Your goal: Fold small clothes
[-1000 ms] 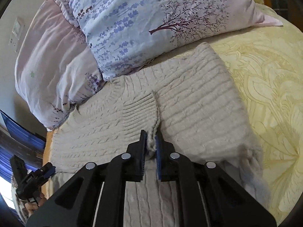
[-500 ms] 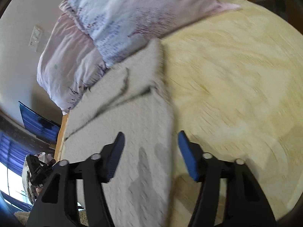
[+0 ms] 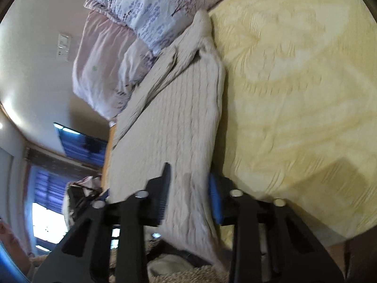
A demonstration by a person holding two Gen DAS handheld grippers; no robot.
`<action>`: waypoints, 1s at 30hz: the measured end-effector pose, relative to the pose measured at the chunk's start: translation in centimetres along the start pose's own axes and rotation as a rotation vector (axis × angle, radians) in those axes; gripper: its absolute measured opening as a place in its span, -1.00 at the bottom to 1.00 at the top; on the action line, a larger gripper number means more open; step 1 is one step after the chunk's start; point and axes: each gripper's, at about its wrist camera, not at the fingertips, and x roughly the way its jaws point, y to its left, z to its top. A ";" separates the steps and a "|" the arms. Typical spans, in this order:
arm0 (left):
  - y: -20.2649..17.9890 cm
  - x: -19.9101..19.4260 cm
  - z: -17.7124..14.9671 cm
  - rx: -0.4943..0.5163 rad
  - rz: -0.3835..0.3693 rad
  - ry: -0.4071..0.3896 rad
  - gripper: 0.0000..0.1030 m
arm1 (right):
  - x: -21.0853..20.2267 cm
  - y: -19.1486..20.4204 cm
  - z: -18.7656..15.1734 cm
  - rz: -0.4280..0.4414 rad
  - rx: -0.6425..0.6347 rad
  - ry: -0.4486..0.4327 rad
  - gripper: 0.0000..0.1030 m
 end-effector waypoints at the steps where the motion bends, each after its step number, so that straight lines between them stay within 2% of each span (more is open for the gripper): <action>1: 0.1 0.2 -0.5 -0.020 -0.046 0.024 -0.16 | 0.0 0.0 -0.3 0.018 0.000 0.005 -0.46; 11: -0.6 0.4 -3.5 0.002 -0.161 0.062 -0.24 | 0.8 1.3 -2.8 0.112 -0.043 0.089 -0.46; 17: -1.9 2.2 -5.1 0.051 -0.211 0.150 -0.24 | 1.2 1.6 -4.5 0.139 -0.073 0.142 -0.46; 19: -2.3 2.7 -5.4 0.065 -0.210 0.165 -0.30 | 1.4 2.1 -5.0 0.129 -0.100 0.164 -0.55; 21: -2.4 2.7 -5.4 0.075 -0.218 0.168 -0.47 | 1.6 2.7 -5.3 0.124 -0.125 0.175 -0.72; 23: -2.6 2.6 -5.1 0.083 -0.216 0.161 -0.71 | 1.7 3.3 -5.3 0.118 -0.152 0.168 -0.78; 26: -3.0 2.4 -4.6 0.108 -0.196 0.150 -0.83 | 1.4 4.4 -5.0 0.124 -0.201 0.123 -0.82; 30: -3.3 1.8 -3.8 0.120 -0.184 0.119 -0.86 | 0.0 6.2 -4.5 0.158 -0.296 0.024 -0.82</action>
